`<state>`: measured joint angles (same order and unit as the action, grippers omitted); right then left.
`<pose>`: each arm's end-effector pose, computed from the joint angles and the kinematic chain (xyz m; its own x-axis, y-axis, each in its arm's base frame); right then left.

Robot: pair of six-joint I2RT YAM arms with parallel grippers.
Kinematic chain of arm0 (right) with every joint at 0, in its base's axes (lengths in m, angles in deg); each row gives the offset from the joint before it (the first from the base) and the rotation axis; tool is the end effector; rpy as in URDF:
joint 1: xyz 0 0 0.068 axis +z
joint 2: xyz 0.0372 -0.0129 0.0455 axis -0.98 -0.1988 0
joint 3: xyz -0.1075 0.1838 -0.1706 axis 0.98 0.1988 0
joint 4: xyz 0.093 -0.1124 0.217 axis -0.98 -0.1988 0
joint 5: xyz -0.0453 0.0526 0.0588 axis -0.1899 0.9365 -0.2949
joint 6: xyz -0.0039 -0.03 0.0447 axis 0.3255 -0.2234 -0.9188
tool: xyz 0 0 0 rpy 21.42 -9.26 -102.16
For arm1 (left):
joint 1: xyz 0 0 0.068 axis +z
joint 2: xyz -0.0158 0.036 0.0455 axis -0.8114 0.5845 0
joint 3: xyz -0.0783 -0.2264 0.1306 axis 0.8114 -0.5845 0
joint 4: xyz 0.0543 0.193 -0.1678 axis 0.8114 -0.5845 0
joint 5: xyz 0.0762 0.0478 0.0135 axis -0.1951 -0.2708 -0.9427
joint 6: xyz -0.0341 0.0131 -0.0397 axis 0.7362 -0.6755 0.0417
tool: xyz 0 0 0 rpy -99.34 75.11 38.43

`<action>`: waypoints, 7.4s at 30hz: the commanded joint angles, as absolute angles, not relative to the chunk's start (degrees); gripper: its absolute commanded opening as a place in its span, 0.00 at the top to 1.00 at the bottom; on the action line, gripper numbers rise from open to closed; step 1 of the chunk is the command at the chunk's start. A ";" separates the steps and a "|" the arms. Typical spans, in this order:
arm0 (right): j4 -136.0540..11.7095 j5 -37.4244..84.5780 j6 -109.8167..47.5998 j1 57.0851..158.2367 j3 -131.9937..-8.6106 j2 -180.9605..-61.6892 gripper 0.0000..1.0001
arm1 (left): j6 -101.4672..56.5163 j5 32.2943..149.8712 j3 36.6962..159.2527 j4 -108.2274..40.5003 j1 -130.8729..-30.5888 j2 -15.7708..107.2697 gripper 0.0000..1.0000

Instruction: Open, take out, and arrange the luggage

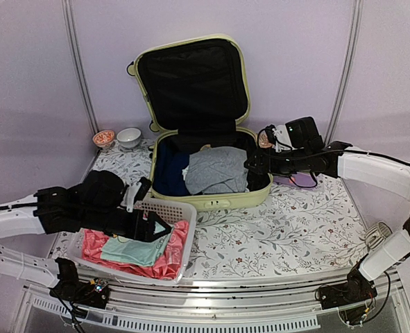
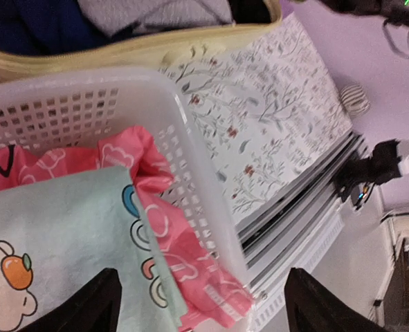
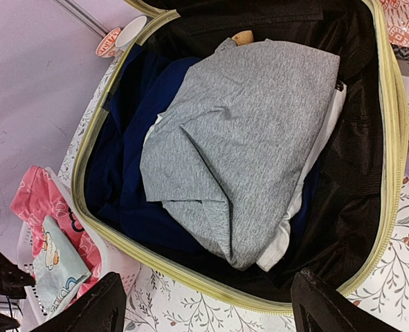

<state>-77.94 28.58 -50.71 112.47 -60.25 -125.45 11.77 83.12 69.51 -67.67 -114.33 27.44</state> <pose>0.2752 0.1945 0.2869 -0.7444 0.0224 -0.6674 -0.4026 0.7824 0.4752 0.1025 -0.1789 0.2591 -0.8691 0.0726 -0.4893 0.3521 0.7856 -0.5089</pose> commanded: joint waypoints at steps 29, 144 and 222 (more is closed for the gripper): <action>-84.38 27.10 -49.85 111.44 -71.87 -137.69 0.18 | 13.20 99.02 60.84 -50.84 -93.96 18.50 0.91; -69.28 33.50 -20.40 102.99 -68.86 -128.55 0.08 | -40.78 87.16 109.95 -58.79 -105.02 68.31 1.00; -101.10 29.92 13.20 137.24 -93.57 -132.67 0.99 | -74.22 73.13 85.54 -62.98 -95.75 27.80 1.00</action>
<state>-98.83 25.89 16.20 135.55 -90.19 -130.00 -73.28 79.05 86.38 -57.16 -97.93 29.00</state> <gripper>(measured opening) 0.039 0.072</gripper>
